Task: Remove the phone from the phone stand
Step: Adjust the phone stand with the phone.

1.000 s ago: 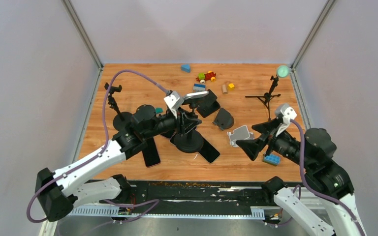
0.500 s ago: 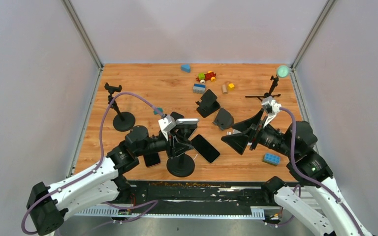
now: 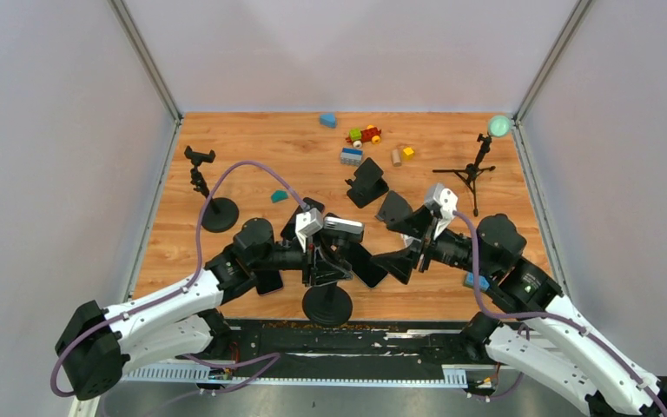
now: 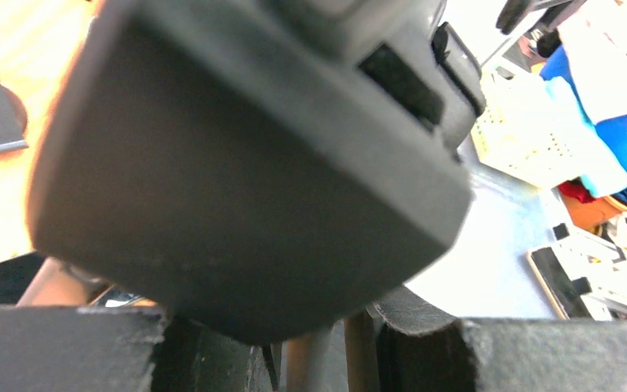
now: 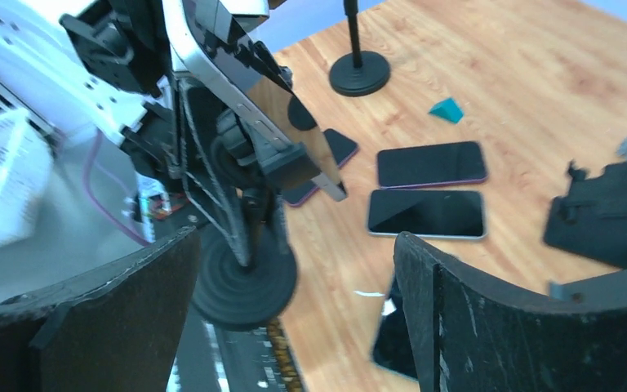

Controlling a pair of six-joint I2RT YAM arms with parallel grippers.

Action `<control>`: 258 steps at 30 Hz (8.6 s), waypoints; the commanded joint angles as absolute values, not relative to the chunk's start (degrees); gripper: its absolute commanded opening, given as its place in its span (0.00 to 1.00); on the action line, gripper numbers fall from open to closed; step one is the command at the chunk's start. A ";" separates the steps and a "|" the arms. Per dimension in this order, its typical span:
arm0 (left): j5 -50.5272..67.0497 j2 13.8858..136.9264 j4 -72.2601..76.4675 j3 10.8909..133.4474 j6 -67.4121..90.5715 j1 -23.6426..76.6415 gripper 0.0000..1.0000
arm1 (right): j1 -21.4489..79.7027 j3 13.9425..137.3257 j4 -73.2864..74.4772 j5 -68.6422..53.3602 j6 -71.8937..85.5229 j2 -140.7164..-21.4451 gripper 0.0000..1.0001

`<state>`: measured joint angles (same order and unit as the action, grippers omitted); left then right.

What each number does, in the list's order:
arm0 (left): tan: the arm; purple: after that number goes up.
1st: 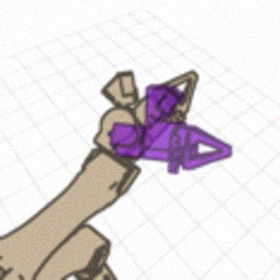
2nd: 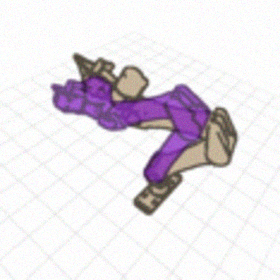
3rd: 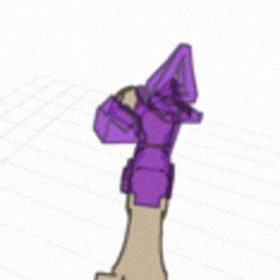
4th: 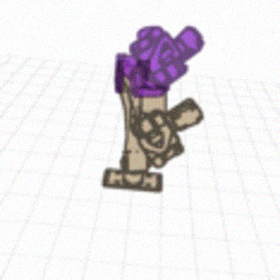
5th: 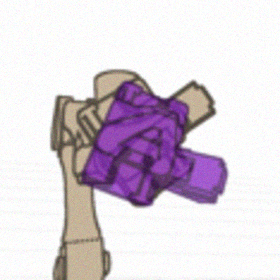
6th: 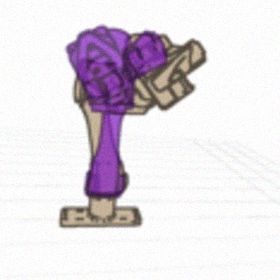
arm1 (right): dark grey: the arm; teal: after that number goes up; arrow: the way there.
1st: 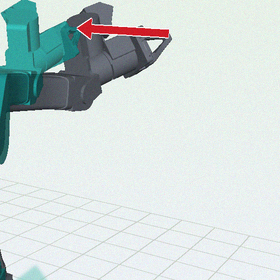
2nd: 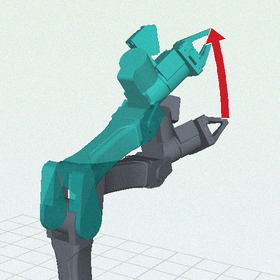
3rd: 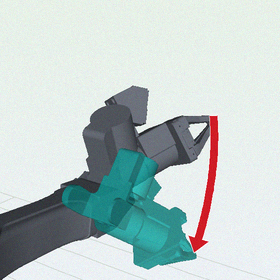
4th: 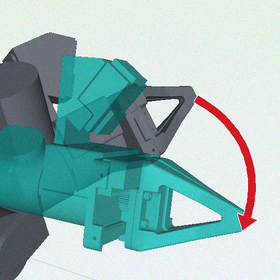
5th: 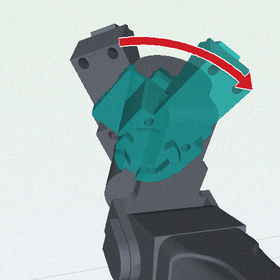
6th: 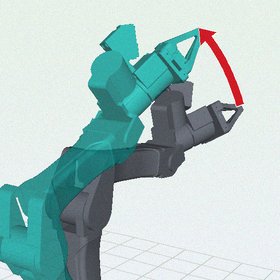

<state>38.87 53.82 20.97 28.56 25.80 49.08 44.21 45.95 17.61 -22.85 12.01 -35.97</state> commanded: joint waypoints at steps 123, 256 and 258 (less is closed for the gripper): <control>14.11 65.05 35.71 40.50 24.19 56.33 0.23 | 54.15 38.60 -9.13 -7.86 -12.41 -35.29 0.00; 38.64 58.26 13.44 39.16 11.10 56.50 0.00 | 51.22 39.79 3.53 -32.25 3.51 -40.13 0.00; 37.28 57.34 10.77 39.07 9.52 56.49 0.00 | 51.23 38.99 3.53 -32.08 2.96 -40.12 0.00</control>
<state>40.97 61.17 15.16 37.12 15.84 56.66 51.09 39.64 8.12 -33.04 3.14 -41.41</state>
